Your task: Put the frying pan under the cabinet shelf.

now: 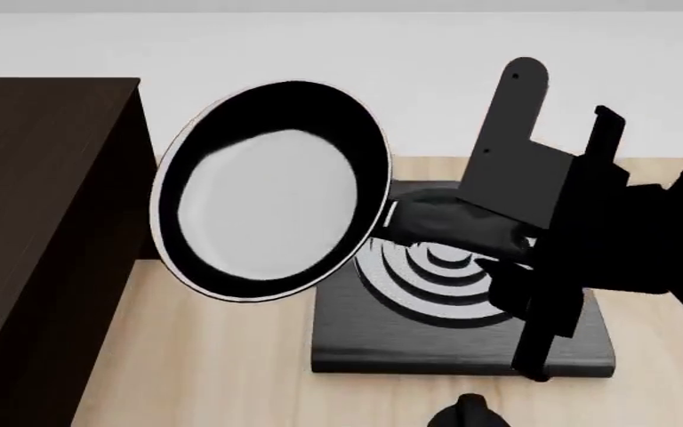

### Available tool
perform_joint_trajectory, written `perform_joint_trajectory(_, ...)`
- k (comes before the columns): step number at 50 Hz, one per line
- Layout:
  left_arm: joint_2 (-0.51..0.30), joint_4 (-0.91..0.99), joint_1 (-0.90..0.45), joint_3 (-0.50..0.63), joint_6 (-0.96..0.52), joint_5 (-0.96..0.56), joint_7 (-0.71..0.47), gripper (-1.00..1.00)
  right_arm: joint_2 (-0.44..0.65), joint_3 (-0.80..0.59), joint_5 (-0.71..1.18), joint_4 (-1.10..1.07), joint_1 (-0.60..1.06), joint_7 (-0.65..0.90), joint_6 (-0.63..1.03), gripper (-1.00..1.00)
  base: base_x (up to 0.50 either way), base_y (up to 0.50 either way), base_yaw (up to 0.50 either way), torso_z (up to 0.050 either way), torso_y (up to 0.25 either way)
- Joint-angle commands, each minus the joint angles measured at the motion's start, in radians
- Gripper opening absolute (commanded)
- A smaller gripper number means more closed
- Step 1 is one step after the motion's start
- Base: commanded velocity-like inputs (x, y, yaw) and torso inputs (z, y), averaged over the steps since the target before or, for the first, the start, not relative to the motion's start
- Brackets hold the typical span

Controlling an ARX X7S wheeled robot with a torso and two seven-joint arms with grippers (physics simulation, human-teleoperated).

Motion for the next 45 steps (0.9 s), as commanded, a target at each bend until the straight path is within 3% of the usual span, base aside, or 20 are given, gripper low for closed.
perform_joint_trajectory(1, -0.003, 0.002, -0.005, -0.009, -0.018, 0.014, -0.016, 1.00, -0.045, 0.057, 0.031, 0.105, -0.018, -0.032, -0.060, -1.00, 0.00, 0.00, 0.00, 0.000, 0.000)
perform_joint_trajectory(16, -0.011, 0.012, -0.008, -0.013, -0.052, 0.043, -0.034, 1.00, -0.080, 0.039, -0.018, 0.226, -0.062, -0.140, -0.206, -1.00, 0.00, 0.00, 0.00, 0.001, 0.002)
perform_joint_trajectory(45, -0.022, 0.026, -0.012, -0.019, -0.094, 0.078, -0.052, 1.00, -0.066, 0.063, 0.057, 0.222, -0.122, -0.191, -0.252, -1.00, 0.00, 0.00, 0.00, 0.001, 0.001)
